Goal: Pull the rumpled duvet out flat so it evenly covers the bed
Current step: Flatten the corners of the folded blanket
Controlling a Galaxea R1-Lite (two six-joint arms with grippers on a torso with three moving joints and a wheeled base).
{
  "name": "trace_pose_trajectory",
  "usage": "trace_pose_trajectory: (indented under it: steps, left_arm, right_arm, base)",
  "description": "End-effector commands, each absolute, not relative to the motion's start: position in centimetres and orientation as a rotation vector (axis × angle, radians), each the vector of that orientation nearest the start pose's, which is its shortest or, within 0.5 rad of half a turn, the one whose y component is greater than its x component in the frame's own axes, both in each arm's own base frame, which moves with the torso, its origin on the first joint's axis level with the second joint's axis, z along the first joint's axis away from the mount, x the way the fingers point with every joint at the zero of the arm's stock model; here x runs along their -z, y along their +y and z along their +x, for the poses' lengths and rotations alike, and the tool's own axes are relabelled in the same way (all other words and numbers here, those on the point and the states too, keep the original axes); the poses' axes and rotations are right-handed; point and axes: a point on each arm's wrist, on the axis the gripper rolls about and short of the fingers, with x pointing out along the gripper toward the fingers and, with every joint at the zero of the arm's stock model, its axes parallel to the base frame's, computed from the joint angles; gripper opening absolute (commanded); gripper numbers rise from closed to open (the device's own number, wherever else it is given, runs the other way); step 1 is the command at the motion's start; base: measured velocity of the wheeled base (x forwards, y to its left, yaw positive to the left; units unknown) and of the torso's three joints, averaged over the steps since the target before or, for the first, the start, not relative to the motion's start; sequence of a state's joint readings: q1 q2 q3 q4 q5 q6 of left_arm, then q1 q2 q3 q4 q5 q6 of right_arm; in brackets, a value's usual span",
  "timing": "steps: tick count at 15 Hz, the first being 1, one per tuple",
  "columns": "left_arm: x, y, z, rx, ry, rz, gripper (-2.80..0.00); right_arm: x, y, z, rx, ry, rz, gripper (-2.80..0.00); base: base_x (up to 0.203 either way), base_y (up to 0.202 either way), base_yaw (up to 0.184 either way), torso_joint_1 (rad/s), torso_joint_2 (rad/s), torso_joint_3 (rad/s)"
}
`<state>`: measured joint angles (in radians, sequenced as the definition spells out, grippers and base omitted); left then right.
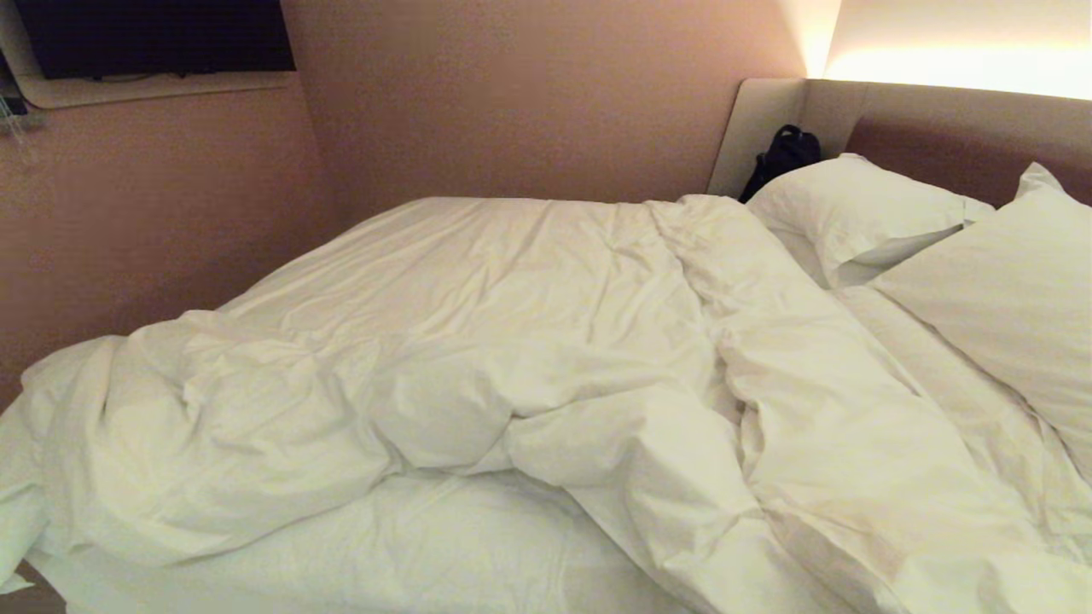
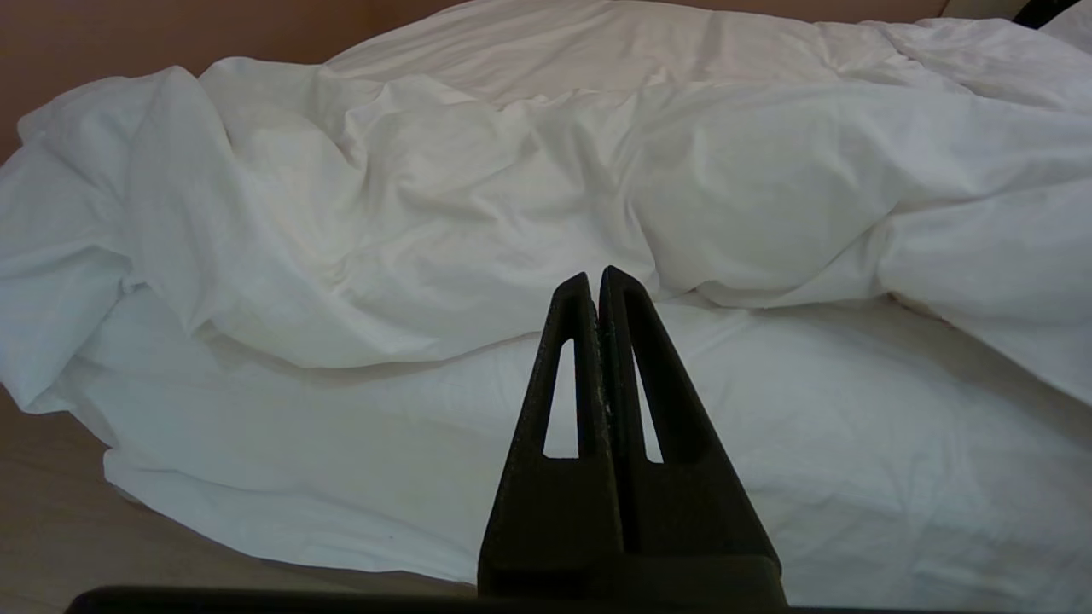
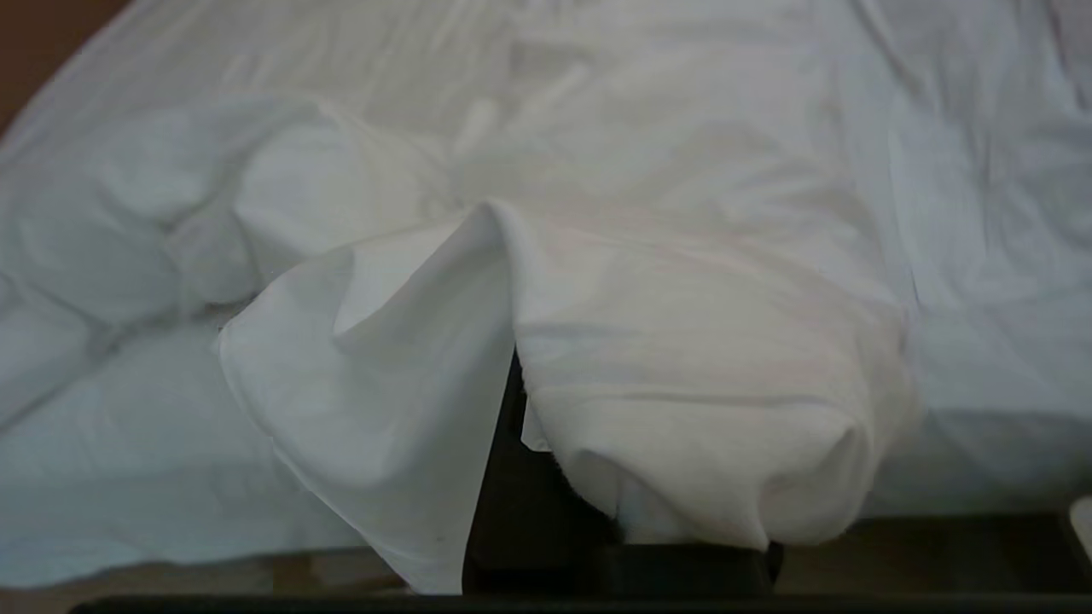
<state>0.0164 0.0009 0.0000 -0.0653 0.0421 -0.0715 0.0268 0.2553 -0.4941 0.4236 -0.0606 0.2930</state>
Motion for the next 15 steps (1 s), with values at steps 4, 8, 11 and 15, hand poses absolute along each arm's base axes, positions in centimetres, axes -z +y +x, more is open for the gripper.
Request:
trace_pose_trajectory:
  steps: [4, 8, 11, 15]
  left_arm:
    - [-8.2, 0.1, -2.3, -0.057, -0.067, -0.073, -2.80]
    - [-8.2, 0.1, -2.3, -0.057, -0.067, -0.073, -2.80]
    - [-8.2, 0.1, -2.3, -0.057, -0.067, -0.073, -2.80]
    - [-8.2, 0.1, -2.3, -0.057, -0.067, -0.073, -2.80]
  right_arm:
    - [-15.8, -0.2, -4.0, 0.061, 0.210, 0.285, -2.80]
    - [-14.8, -0.2, -4.3, 0.065, 0.197, 0.276, -2.80]
    - [-14.0, -0.2, -5.0, 0.067, 0.174, 0.260, -2.80]
    - [-13.2, -0.2, -5.3, 0.064, 0.179, 0.241, 0.00]
  base:
    - [0.000, 0.000, 0.000, 0.000, 0.00, 0.000]
    - [0.000, 0.000, 0.000, 0.000, 0.00, 0.000]
    - [0.000, 0.000, 0.000, 0.000, 0.00, 0.000]
    - [0.000, 0.000, 0.000, 0.000, 0.00, 0.000]
